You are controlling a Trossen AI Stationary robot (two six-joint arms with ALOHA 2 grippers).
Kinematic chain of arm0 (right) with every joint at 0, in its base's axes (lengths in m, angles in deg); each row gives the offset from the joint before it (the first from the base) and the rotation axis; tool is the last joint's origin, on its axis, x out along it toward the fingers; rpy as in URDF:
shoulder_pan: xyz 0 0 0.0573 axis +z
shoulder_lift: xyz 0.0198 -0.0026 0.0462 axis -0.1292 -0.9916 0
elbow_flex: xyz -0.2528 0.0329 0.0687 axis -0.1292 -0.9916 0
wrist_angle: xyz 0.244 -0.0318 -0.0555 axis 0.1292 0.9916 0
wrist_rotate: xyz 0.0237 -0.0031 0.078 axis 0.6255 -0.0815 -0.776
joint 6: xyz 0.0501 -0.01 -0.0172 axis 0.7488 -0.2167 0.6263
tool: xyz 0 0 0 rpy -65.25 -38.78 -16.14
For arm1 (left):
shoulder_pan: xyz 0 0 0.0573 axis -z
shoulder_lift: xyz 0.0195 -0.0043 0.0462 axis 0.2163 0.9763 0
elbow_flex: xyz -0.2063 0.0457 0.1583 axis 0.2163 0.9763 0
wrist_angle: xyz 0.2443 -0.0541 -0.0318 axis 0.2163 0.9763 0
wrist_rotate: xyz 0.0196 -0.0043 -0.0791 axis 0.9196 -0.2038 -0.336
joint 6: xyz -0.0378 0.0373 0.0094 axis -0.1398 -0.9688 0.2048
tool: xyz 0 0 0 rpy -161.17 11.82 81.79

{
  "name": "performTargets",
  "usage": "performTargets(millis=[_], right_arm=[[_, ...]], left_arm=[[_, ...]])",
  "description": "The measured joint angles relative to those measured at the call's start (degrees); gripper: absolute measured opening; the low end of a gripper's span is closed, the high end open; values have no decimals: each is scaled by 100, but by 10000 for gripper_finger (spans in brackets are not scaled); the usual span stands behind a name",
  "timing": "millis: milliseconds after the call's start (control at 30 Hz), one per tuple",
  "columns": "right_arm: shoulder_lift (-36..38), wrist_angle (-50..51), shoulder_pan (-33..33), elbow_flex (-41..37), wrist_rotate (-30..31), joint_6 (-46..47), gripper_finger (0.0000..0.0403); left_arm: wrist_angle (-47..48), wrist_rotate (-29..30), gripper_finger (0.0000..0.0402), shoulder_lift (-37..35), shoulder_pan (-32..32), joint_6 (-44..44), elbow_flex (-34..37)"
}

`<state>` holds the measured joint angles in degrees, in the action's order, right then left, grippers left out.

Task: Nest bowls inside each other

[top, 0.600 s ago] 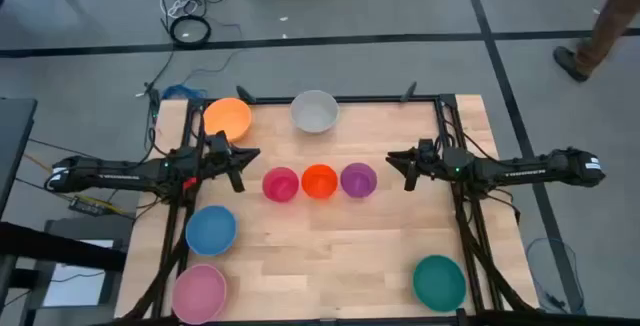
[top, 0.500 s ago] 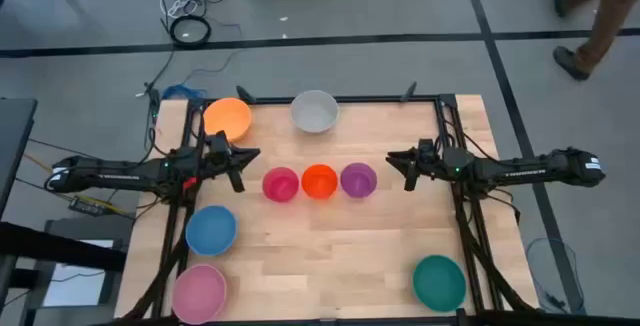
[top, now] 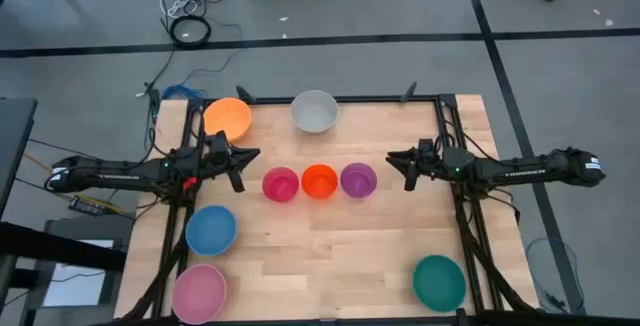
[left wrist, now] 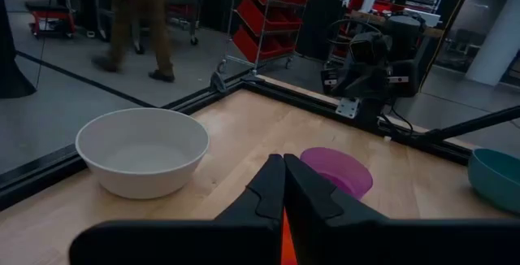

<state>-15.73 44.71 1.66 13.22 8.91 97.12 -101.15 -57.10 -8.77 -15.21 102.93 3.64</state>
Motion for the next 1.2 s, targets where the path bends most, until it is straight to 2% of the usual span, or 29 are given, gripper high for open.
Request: performTargets(millis=[400,567,733,1200], right_arm=[[0,0,0,0,-1,0,103],[0,0,0,0,-1,-2,103],[0,0,-1,0,-1,-1,103],[0,-113,0,-2,-95,101,103]], left_arm=[[-39,-2,16,0,0,24,0],[-521,0,16,2,0,323,0],[-1063,-17,16,-1,0,1052,0],[-1436,-284,16,4,0,1055,0]])
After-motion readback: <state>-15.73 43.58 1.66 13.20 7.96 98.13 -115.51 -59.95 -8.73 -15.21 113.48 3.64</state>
